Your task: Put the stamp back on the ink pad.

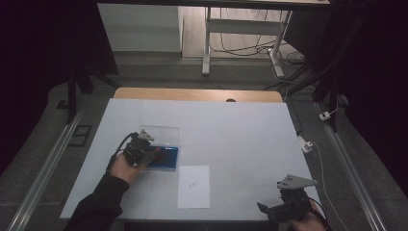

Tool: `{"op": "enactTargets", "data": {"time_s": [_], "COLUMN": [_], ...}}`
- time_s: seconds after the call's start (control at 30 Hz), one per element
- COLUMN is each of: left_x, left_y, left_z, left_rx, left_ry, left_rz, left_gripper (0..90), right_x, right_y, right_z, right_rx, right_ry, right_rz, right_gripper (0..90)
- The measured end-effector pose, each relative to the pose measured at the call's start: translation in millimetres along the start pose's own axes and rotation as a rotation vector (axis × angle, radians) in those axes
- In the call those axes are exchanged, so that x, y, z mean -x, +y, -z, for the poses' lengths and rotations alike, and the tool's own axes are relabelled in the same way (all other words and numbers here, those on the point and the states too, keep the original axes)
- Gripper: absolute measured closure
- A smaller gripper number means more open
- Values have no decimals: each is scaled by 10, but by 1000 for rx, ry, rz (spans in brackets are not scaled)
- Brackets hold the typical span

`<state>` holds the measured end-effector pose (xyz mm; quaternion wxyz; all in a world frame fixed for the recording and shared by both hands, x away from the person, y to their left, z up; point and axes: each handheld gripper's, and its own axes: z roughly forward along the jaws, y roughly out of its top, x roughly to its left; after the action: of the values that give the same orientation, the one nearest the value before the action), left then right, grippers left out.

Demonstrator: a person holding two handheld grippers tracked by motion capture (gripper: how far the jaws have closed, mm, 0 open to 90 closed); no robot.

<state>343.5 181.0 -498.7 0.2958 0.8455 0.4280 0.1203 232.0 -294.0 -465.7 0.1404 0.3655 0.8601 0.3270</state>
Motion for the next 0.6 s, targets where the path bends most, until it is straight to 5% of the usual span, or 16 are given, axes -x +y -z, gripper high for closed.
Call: {"op": "enactTargets", "data": {"time_s": [0.33, 0.6], "left_x": [1, -41], "left_y": [7, 13], "left_z": [7, 53], "left_rx": [6, 36], "left_ry": [2, -41], "left_rz": [20, 86], "left_gripper": [670, 526], "right_x": [-1, -1], "right_y": [-1, -1], "right_z": [2, 3], "right_rx": [1, 0], "right_ry": [-1, -1], "right_rz": [1, 2], "right_gripper": [0, 0]}}
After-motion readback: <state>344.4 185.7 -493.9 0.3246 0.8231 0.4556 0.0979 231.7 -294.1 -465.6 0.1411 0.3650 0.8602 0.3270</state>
